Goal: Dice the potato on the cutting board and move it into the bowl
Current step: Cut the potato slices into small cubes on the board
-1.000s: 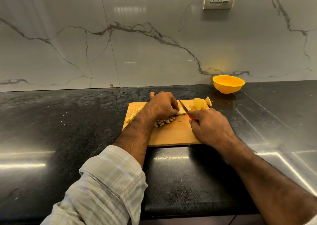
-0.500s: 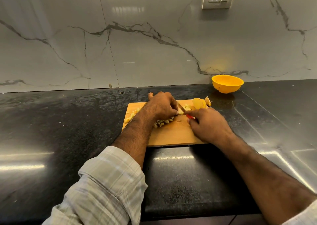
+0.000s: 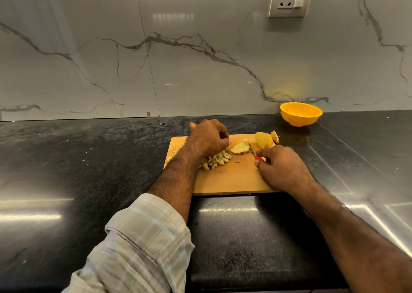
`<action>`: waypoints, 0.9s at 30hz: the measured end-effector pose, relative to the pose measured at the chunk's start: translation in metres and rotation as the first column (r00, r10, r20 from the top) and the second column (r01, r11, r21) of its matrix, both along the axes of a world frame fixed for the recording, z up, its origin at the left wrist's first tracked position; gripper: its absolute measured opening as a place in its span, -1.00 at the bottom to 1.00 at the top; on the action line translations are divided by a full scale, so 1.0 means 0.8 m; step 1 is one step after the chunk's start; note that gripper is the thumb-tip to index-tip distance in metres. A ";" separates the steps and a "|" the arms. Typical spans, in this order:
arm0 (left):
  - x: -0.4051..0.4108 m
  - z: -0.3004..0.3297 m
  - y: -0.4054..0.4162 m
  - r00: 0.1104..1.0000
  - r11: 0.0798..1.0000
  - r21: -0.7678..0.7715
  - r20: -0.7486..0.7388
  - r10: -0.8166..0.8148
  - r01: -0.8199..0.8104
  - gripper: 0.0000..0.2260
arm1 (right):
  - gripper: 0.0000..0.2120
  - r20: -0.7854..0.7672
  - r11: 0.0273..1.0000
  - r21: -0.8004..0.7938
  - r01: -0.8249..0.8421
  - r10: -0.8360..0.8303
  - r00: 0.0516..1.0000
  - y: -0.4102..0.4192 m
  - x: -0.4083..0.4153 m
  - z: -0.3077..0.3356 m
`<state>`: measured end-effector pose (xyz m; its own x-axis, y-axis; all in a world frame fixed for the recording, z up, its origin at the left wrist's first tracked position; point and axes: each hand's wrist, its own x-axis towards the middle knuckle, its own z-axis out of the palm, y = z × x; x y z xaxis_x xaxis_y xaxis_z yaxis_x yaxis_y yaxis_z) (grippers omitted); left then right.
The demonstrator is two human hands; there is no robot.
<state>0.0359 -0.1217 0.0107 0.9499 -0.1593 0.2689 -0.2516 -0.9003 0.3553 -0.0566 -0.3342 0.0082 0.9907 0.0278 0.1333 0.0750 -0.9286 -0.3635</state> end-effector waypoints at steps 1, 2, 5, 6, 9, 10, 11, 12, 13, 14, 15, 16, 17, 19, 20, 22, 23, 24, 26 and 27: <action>0.000 0.000 0.000 1.000 1.000 0.000 -0.009 -0.002 0.002 -0.89 | -0.59 -0.001 1.000 0.025 -0.013 0.013 1.000 0.000 0.001 0.000; 0.000 0.001 0.001 1.000 1.000 0.003 -0.018 -0.002 0.002 -0.90 | -0.60 0.004 0.999 0.043 -0.031 0.031 1.000 0.000 0.003 0.000; -0.001 0.001 0.001 1.000 1.000 0.016 -0.023 -0.005 0.005 -0.93 | -0.61 0.018 0.994 0.055 -0.089 0.089 0.996 0.002 0.004 -0.003; -0.001 0.000 0.001 1.000 1.000 0.009 -0.007 -0.006 0.006 -0.93 | -0.61 0.024 0.992 0.059 -0.108 0.106 0.994 0.004 0.004 -0.004; -0.002 0.000 0.005 0.995 0.997 -0.075 0.104 0.016 -0.008 -0.86 | -0.62 0.054 0.984 0.078 -0.161 0.157 0.986 0.009 0.001 -0.006; -0.002 0.001 0.007 0.990 0.993 -0.114 0.140 0.035 -0.019 -0.85 | -0.62 0.067 0.982 0.075 -0.174 0.170 0.983 0.011 0.000 -0.007; -0.002 0.002 0.008 0.985 0.988 -0.149 0.166 0.056 -0.031 -0.84 | -0.61 0.085 0.981 0.066 -0.184 0.178 0.980 0.013 -0.001 -0.008; -0.002 0.002 0.009 0.981 0.984 -0.174 0.178 0.073 -0.041 -0.82 | -0.60 0.101 0.980 0.060 -0.191 0.184 0.978 0.015 -0.002 -0.008; -0.001 0.002 0.009 0.979 0.980 -0.191 0.187 0.087 -0.050 -0.81 | -0.59 0.111 0.978 0.060 -0.200 0.192 0.975 0.016 -0.002 -0.008; 0.001 0.000 0.011 0.977 0.976 -0.210 0.190 0.097 -0.056 -0.77 | -0.59 0.112 0.975 0.059 -0.215 0.208 0.972 0.018 -0.003 -0.008; 0.002 -0.002 0.012 0.975 0.970 -0.236 0.197 0.107 -0.059 -0.72 | -0.59 0.104 0.971 0.051 -0.234 0.228 0.968 0.020 -0.005 -0.008; 0.004 -0.003 0.014 0.970 0.961 -0.271 0.214 0.115 -0.055 -0.64 | -0.59 0.094 0.968 0.033 -0.249 0.246 0.965 0.021 -0.006 -0.008; 0.006 -0.004 0.015 0.963 0.951 -0.307 0.237 0.126 -0.049 -0.57 | -0.60 0.094 0.966 0.016 -0.257 0.254 0.962 0.021 -0.008 -0.008; 0.009 -0.004 0.017 0.951 0.935 -0.351 0.270 0.149 -0.047 -0.49 | -0.60 0.144 0.972 0.018 -0.232 0.227 0.963 0.018 -0.007 -0.006; 0.010 -0.005 0.018 0.947 0.932 -0.358 0.279 0.160 -0.052 -0.47 | -0.59 0.172 0.980 0.028 -0.198 0.190 0.967 0.014 -0.005 -0.006; 0.012 -0.006 0.020 0.942 0.931 -0.361 0.287 0.173 -0.061 -0.46 | -0.59 0.184 0.993 0.016 -0.114 0.109 0.977 0.008 0.001 -0.006; 0.013 -0.007 0.021 0.943 0.931 -0.358 0.284 0.174 -0.064 -0.45 | -0.59 0.171 0.997 -0.003 -0.079 0.078 0.982 0.006 0.005 -0.007; 0.013 -0.007 0.022 0.946 0.934 -0.353 0.278 0.169 -0.063 -0.45 | -0.60 0.155 0.998 -0.020 -0.057 0.059 0.986 0.005 0.008 -0.008; 0.012 -0.007 0.023 0.953 0.945 -0.320 0.262 0.151 -0.062 -0.45 | -0.63 0.148 0.998 -0.035 -0.049 0.054 0.988 0.008 0.014 -0.010; 0.011 -0.007 0.024 0.956 0.954 -0.292 0.251 0.150 -0.073 -0.45 | -0.64 0.157 0.997 -0.037 -0.060 0.066 0.985 0.011 0.017 -0.011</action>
